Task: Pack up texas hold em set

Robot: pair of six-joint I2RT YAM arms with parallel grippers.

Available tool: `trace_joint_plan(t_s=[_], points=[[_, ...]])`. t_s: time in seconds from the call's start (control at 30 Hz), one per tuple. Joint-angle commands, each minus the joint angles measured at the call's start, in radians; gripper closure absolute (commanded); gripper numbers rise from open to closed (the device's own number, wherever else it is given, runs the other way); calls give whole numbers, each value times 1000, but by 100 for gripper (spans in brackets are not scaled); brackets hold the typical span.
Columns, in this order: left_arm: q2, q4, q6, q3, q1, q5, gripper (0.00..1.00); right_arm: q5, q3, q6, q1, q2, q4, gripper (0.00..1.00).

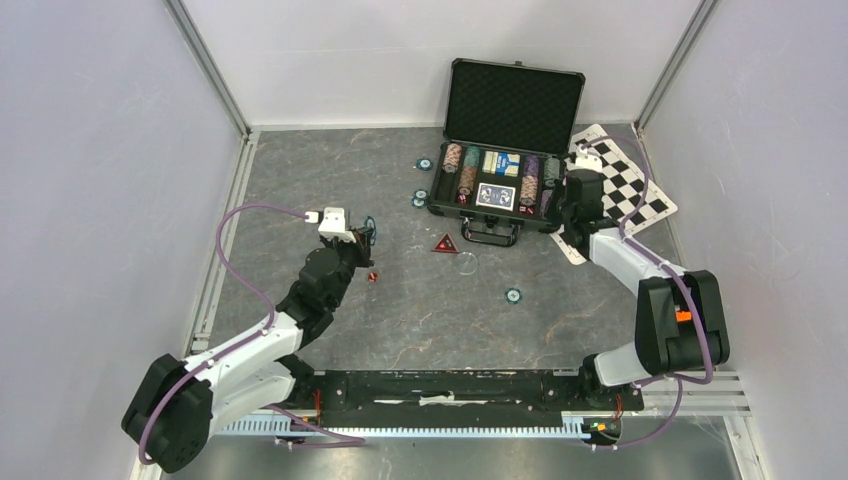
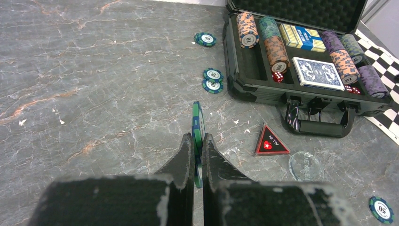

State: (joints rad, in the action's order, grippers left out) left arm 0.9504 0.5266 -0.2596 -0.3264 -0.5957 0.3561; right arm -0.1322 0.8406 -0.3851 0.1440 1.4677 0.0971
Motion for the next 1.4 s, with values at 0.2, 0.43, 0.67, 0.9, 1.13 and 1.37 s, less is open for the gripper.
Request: trace_joint_plan(t_s=[0.2,0.43,0.67,0.9,1.13,1.37], points=[[-20,54,45,-31,-1,-20,98,24,-98,2,3,-17,-10,100],[-24,53,49,-31,-2,-20,98,-13,-50,3,3,43,-14,100],[-9,55,36,-35,-2,-31,98,-46,5,5,-1,76,-22,100],[-19,59,39,-28,-3,-27,98,-51,59,6,-10,102,-46,100],[-24,66,37,-23,-3,-30,98,-48,77,12,-22,112,-64,100],[-23,66,37,-23,-3,-32,98,-64,120,7,-26,154,-58,100]])
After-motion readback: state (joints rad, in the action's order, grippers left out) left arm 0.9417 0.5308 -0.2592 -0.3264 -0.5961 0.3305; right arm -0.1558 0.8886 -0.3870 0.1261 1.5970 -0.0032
